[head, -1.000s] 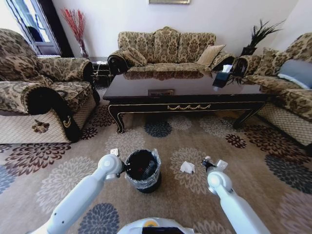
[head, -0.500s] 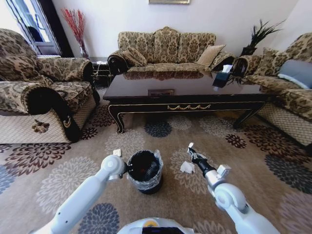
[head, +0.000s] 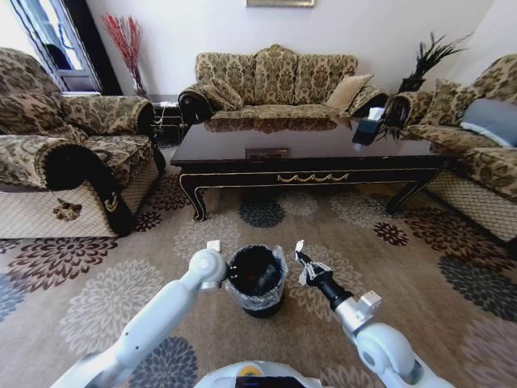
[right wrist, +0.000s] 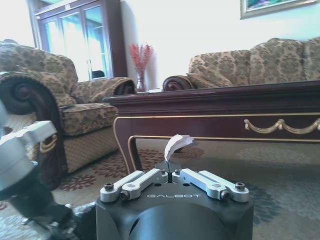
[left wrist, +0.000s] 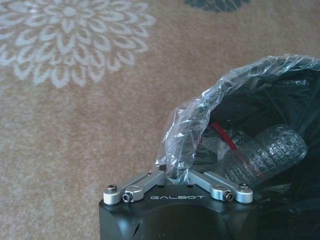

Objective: Move to the front of the table and pick up the trash from the floor, then place it into the trash bin.

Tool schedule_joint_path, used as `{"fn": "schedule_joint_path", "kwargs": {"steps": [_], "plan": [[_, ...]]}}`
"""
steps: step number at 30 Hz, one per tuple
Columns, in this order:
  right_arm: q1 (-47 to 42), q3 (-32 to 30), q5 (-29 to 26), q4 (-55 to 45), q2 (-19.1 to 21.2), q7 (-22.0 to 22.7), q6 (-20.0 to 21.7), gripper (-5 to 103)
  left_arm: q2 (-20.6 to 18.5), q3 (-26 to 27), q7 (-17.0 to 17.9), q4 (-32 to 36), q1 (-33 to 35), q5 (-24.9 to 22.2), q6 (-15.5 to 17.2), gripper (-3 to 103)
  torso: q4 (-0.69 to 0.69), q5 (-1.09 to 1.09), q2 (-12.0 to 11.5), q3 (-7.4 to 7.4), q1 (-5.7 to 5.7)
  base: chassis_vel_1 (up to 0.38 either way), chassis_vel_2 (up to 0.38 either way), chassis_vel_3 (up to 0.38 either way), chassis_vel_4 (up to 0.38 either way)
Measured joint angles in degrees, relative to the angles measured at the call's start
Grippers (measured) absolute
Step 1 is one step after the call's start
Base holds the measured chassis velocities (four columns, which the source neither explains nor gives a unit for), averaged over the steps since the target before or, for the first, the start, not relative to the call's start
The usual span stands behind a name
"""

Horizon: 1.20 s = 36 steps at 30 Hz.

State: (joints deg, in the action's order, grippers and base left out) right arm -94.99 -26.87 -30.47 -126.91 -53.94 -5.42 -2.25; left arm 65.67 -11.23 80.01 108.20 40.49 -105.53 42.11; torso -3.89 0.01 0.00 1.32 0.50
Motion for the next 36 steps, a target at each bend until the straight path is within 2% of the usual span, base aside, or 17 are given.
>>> {"fn": "schedule_joint_path", "kwargs": {"steps": [13,14,19,23,25,29,32,35,36], "plan": [[-3.0,1.4,4.7,0.0,-1.4,-2.0,-1.1,-2,2.8,-3.4,0.4,-1.7,-1.2,1.1,-0.1,0,0.0,-0.01,0.0,0.0,0.0,0.0,0.0,0.0,0.0],[-3.3,1.5,5.1,0.0,-1.5,-2.1,-1.0,4,2.9,-3.5,0.4,-1.7,-1.2,1.1,-0.1,0,0.0,-0.01,0.0,0.0,0.0,0.0,0.0,0.0,0.0],[-3.7,1.7,6.1,0.0,-1.8,-2.1,-1.0,14,3.1,-3.5,0.4,-1.9,-1.3,1.2,-0.1,0,0.0,-0.01,0.0,0.0,0.0,0.0,0.0,0.0,0.0],[-4.0,2.4,7.1,0.5,-2.4,-2.0,-1.0,35,3.3,-3.6,0.6,-1.7,-0.9,1.6,-0.1,0,0.01,-0.01,0.0,0.0,0.0,0.0,0.0,0.0,0.0],[-4.1,2.5,7.3,0.6,-2.5,-2.0,-1.0,35,3.2,-3.6,0.7,-1.6,-0.9,1.6,-0.1,0,0.01,-0.01,0.0,0.0,0.0,0.0,0.0,0.0,0.0],[-4.3,3.0,7.8,0.7,-2.9,-2.0,-1.0,57,2.7,-3.3,0.7,-1.4,-0.9,1.4,-0.1,0,0.0,-0.01,0.0,0.0,0.0,0.0,0.0,0.0,0.0],[-4.2,3.0,7.8,0.7,-2.9,-2.0,-1.0,63,2.5,-3.1,0.7,-1.2,-0.9,1.4,-0.1,0,0.01,-0.01,0.0,0.0,0.0,0.0,0.0,0.0,0.0],[-4.2,3.0,7.6,0.6,-2.9,-2.0,-1.0,79,2.2,-2.6,0.7,-1.0,-0.6,1.3,-0.1,0,0.0,-0.01,0.0,0.0,0.0,0.0,0.0,0.0,0.0],[-4.2,3.0,7.6,0.6,-2.9,-2.0,-1.0,79,2.2,-2.6,0.7,-1.0,-0.6,1.3,-0.1,0,0.0,-0.01,0.0,0.0,0.0,0.0,0.0,0.0,0.0]]}}
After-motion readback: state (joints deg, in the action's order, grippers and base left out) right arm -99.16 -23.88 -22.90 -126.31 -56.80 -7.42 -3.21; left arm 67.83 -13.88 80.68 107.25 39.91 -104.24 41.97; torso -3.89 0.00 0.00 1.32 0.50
